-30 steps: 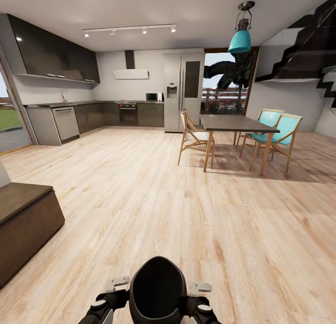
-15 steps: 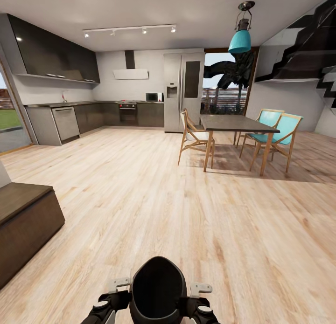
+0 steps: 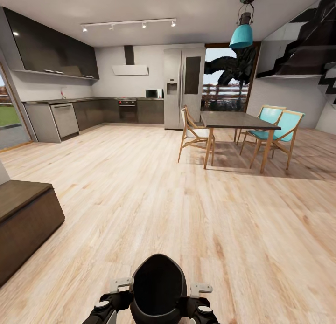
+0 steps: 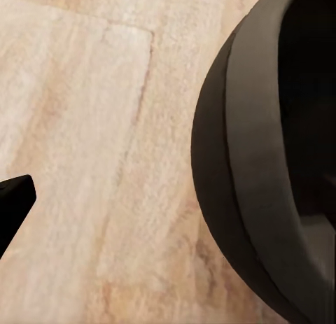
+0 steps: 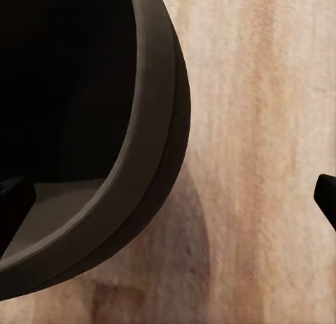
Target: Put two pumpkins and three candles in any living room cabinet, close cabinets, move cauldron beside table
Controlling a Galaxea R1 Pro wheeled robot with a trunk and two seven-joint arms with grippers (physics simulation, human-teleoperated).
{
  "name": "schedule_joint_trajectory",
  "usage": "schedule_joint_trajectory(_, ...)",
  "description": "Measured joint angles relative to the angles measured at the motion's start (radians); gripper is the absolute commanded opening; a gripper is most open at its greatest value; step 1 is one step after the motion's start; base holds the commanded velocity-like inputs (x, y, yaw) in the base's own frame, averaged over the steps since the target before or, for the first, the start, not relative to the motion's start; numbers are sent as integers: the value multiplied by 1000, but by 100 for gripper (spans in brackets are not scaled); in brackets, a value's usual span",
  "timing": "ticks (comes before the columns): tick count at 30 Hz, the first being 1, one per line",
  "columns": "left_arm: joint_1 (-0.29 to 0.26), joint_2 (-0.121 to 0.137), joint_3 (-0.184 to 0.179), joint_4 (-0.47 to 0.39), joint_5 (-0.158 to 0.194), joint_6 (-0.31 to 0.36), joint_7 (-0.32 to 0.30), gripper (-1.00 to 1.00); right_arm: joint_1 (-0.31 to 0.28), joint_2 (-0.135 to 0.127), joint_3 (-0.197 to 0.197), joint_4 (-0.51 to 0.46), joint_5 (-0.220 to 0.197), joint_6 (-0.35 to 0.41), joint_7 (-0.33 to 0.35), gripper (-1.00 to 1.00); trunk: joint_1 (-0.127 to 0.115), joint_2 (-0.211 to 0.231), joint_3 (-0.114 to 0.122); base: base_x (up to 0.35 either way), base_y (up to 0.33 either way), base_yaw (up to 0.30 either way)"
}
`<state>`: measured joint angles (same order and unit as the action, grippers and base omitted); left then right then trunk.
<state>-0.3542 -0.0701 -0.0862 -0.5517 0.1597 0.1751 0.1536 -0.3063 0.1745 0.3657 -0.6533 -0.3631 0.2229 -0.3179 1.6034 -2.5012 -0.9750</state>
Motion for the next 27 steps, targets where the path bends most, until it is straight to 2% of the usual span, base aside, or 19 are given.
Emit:
schedule_joint_trajectory(3, 0, -9, -28, 0, 1, 1, -5, 100, 0, 0, 0, 1, 0, 0, 0, 100, 0, 0, 0, 0, 0, 0)
schedule_joint_trajectory(6, 0, -12, -40, 2, 3, 1, -6, 100, 0, 0, 0, 1, 0, 0, 0, 100, 0, 0, 0, 0, 0, 0)
schedule_joint_trajectory(13, 0, -12, -43, 4, 4, 1, -6, 100, 0, 0, 0, 2, 0, 0, 0, 100, 0, 0, 0, 0, 0, 0)
schedule_joint_trajectory(19, 0, -12, -43, 6, 3, 0, -6, 100, 0, 0, 0, 4, 0, 0, 0, 100, 3, -1, -23, 0, 0, 0)
schedule_joint_trajectory(27, 0, -14, -43, 6, 3, 0, -6, 100, -1, 0, 0, 4, 0, -18, 1, 100, 3, -1, -23, 0, 0, 0)
